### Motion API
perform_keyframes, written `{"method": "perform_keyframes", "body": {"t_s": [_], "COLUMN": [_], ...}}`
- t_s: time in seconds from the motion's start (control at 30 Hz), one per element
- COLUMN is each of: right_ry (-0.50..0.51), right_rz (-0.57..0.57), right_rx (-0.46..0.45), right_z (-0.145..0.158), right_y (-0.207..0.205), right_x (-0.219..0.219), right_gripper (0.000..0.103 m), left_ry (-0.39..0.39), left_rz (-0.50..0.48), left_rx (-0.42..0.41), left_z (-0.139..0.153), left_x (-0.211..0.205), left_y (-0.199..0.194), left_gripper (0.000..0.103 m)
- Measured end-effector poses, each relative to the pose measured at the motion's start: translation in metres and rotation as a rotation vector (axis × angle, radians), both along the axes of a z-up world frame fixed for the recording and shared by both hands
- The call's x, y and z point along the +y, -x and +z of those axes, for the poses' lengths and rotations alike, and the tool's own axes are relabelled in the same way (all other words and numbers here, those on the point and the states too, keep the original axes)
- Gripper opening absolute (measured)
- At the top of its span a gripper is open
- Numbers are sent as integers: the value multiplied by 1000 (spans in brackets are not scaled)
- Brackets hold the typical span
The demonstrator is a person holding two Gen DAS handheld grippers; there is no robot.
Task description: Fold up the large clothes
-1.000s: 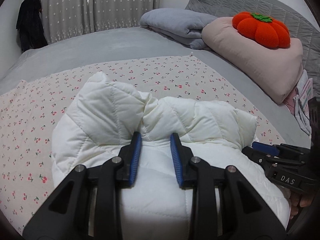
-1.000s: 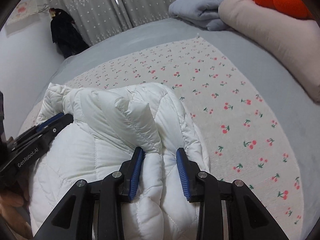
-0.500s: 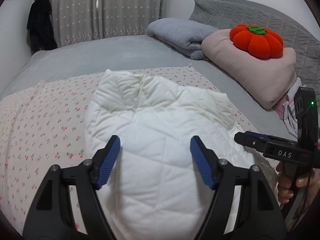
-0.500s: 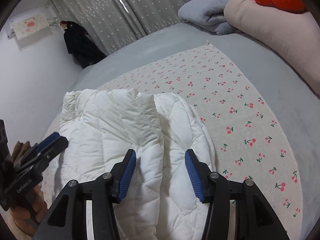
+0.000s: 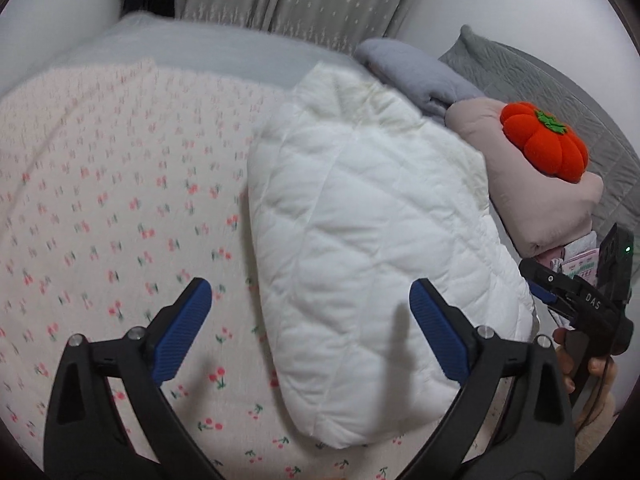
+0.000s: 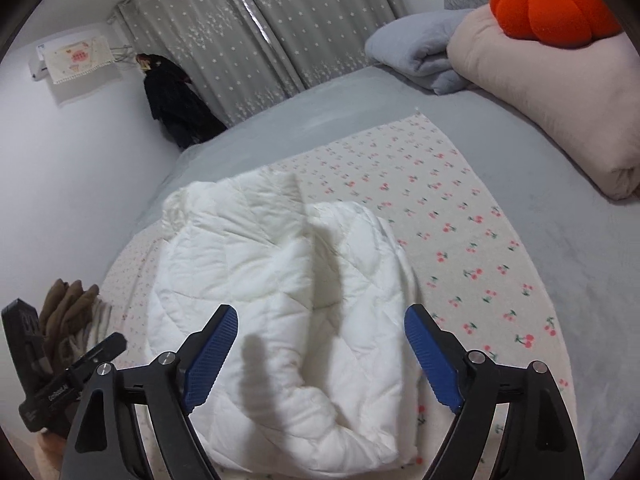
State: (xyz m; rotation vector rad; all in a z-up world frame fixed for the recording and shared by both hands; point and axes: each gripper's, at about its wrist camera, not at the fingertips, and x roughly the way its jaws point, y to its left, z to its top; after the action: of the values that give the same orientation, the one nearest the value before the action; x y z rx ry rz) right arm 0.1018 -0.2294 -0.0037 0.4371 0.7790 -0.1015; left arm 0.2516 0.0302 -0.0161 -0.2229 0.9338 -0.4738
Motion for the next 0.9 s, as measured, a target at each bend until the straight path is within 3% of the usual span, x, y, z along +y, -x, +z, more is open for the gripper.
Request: {"method": "perform_keyframes", "body": {"t_s": [0.07, 0.23, 0.4, 0.43, 0.47, 0.53, 0.67, 0.73, 0.9], "right_ry": [-34, -252, -635, -665, -696, -776, -679, -567, -467], "right_rz": [-12, -8, -16, -12, 5, 26, 87, 91, 50], "right_rx": [53, 178, 221, 210, 203, 199, 129, 131, 98], "right_z": [-11, -58, -110, -113, -115, -123, -106, -101, -107], "right_y": [-1, -17, -28, -29, -30, -32, -36, -42, -60], "right_x": [-7, -30, -55, -58, -58, -56, -37, -24, -19], "right_gripper": [88, 89, 90, 84, 69, 60, 50, 50, 52], "left_ry": [55, 257, 484, 519, 531, 511, 440, 371, 388], "left_rz": [-16, -35, -54, -56, -52, -54, -36, -30, 3], "left_rx": [69, 222, 388, 407, 404, 331, 139, 154, 181], "left_z": [-16, -47, -84, -90, -90, -78, -51, -61, -66], "left_x": [1, 6, 8, 7, 7, 8, 10, 3, 9], "left_y": [-5, -19, -31, -33, -34, -36, -42, -48, -50], "left_gripper": [99, 99, 96, 91, 87, 75, 74, 78, 79]}}
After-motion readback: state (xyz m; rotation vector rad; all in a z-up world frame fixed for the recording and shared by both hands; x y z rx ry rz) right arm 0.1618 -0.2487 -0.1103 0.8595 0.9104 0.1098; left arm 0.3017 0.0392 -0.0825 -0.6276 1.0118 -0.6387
